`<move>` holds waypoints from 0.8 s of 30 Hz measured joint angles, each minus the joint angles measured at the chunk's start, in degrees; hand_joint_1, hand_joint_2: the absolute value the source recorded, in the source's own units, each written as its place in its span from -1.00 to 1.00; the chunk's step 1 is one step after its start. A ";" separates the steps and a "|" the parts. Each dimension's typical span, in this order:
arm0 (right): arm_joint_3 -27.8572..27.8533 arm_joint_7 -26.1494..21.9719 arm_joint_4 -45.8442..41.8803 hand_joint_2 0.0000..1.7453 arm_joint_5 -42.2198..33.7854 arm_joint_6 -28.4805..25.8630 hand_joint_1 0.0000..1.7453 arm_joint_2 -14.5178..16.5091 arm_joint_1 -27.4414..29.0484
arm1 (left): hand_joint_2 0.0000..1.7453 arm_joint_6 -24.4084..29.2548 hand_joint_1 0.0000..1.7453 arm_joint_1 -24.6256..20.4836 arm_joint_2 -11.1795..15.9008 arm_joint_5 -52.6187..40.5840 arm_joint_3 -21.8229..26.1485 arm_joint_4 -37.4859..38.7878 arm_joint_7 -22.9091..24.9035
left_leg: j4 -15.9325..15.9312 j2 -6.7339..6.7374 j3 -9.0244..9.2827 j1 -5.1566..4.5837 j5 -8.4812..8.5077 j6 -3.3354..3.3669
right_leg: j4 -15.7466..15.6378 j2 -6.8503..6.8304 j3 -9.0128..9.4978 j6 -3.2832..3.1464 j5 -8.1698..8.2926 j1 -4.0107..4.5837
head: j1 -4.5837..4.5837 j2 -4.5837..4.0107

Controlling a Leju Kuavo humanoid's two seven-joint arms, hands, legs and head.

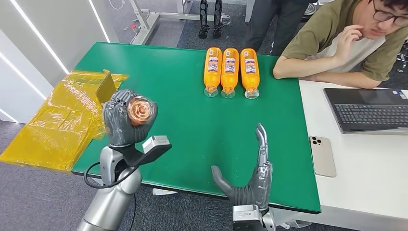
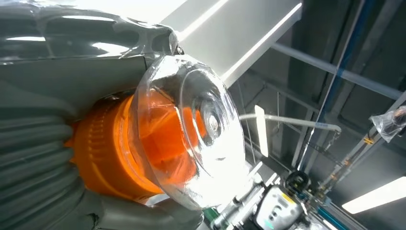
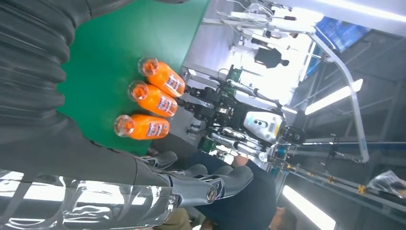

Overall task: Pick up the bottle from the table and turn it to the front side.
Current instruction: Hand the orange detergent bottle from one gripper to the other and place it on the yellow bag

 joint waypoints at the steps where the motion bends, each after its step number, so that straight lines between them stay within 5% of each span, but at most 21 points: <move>1: 0.00 0.00 -0.35 1.00 -0.20 0.00 -1.00 0.00 0.06 | 1.00 -0.11 1.00 -1.12 0.60 -1.54 0.23 0.69 1.11 | 0.00 0.00 0.00 0.00 0.00 0.00 | 0.00 0.00 0.00 -0.01 0.01 0.00 | 0.01 0.00; 7: 0.01 -0.01 -2.01 1.00 -1.19 0.02 -1.00 0.00 0.38 | 1.00 -0.82 1.00 -8.89 3.95 -7.37 0.74 9.86 5.12 | 0.01 0.00 0.01 0.00 0.02 0.00 | 0.00 0.00 0.00 -0.03 0.03 0.00 | 0.01 0.00; 13: 0.14 -0.03 -2.69 1.00 -2.02 0.04 -1.00 0.00 0.48 | 1.00 -0.87 1.00 -16.76 4.54 -11.10 0.75 26.35 8.70 | 0.01 0.05 0.01 -0.01 0.04 0.02 | 0.01 0.03 -0.01 -0.08 0.07 -0.01 | 0.02 0.00; 24: 0.24 -0.04 -3.21 1.00 -3.92 0.04 -1.00 0.00 0.55 | 1.00 -8.62 1.00 -20.73 6.31 -23.58 -0.62 45.55 18.93 | -0.01 0.08 -0.02 -0.01 0.02 0.00 | 0.03 0.10 -0.08 -0.09 0.06 0.00 | 0.02 0.00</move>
